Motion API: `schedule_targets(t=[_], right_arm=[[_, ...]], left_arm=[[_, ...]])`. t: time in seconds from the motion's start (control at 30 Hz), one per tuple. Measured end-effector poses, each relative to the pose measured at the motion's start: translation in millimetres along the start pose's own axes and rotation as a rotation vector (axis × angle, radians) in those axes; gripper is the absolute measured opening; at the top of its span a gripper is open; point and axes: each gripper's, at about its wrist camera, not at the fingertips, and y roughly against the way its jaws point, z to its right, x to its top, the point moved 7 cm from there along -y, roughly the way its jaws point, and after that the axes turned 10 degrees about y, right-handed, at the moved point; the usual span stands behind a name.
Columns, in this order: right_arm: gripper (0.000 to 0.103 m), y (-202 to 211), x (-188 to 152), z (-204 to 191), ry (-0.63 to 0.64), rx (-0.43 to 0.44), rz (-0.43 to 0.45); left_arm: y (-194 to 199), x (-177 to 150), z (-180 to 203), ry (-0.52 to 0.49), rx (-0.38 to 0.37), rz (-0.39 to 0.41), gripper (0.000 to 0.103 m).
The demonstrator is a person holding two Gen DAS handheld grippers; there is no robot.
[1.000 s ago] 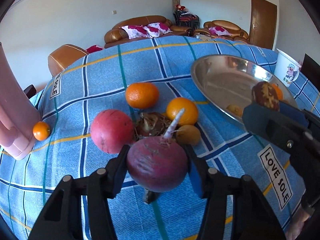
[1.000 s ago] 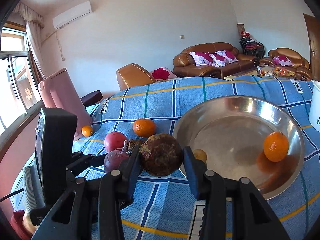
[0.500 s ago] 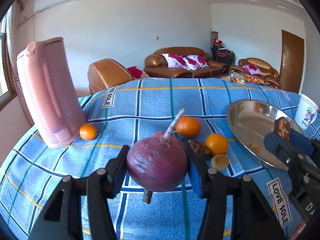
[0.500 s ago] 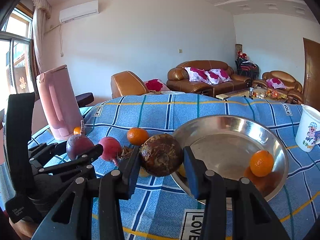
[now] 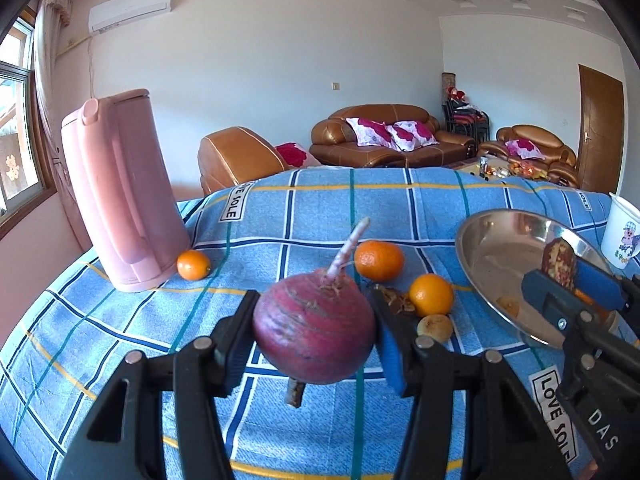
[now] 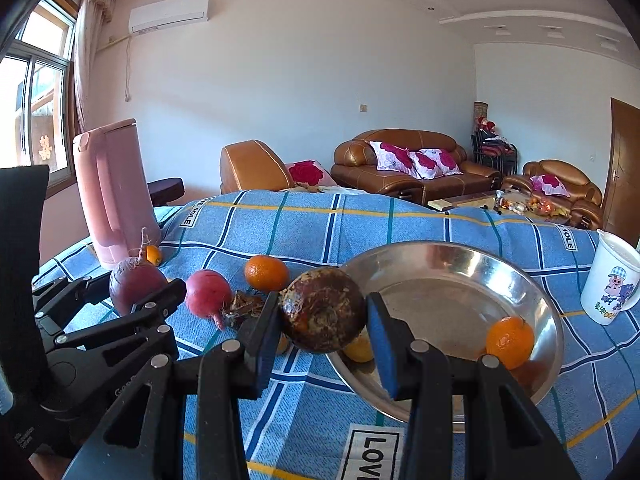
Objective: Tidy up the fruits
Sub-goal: 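Carry the onion and brown fruit into the steel bowl and open both tools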
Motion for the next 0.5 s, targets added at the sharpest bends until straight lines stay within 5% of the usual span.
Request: schedule_targets(t=[0.5], right_arm=[[0.044,9.0,-8.1,58.3,0.010,-0.081,0.009]], left_arm=[[1.7,-5.3,38.8,0.010,-0.040,-0.026,0.056]])
